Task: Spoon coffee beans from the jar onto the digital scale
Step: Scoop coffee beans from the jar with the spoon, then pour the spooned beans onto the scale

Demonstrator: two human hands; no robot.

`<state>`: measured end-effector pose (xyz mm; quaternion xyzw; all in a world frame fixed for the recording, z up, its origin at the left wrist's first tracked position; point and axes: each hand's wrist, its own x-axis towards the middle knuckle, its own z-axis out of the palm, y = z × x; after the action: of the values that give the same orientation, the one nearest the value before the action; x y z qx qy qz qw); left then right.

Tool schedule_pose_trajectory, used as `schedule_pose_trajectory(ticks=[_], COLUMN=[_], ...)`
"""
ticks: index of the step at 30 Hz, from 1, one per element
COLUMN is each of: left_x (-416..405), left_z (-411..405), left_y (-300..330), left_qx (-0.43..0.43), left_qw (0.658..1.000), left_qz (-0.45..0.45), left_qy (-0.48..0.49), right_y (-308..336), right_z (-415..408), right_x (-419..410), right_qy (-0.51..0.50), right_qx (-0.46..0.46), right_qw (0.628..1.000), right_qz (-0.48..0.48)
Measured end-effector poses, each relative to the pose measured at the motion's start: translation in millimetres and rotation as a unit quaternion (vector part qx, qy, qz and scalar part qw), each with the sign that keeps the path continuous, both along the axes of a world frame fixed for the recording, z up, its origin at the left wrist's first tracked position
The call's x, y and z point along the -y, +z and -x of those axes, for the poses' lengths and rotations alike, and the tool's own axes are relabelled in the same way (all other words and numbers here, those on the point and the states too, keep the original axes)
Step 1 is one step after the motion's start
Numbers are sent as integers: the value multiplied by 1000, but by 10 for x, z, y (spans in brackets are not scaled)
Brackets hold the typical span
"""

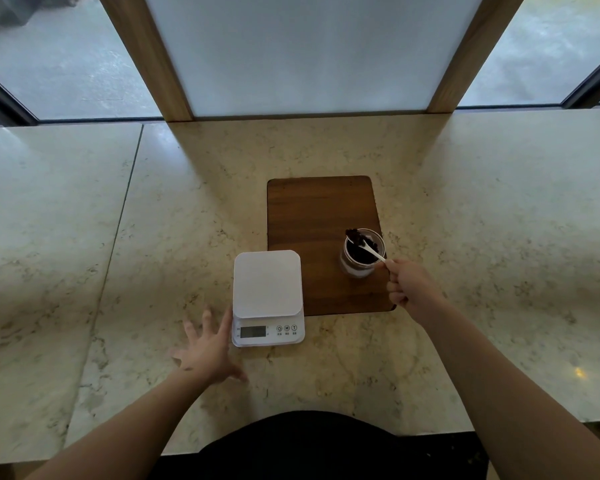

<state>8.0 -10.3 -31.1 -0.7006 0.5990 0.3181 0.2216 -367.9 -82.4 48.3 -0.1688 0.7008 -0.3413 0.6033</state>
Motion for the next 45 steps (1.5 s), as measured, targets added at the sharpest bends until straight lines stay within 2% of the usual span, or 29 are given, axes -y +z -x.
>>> schedule_pose_trajectory(ticks=[10,34,42,45], left_x=[-10,-5,-15,-3], left_z=[10,57,52,48], left_y=[17,50,28,5], left_qx=[1,-5,-13,-14], left_qw=[1000,1000,1000,1000], left_qz=[12,-7,-10,-14], left_qy=[5,10,13,19], right_y=[147,177,-51,-184], right_z=[-163,-1012,-1306,-1370], right_x=[109,197,156,133], right_qy=[29,133,178,202], right_qx=[-14,-28,-16,-40], right_qw=[999,991,983,977], right_qz=[21,-17,-41,-57])
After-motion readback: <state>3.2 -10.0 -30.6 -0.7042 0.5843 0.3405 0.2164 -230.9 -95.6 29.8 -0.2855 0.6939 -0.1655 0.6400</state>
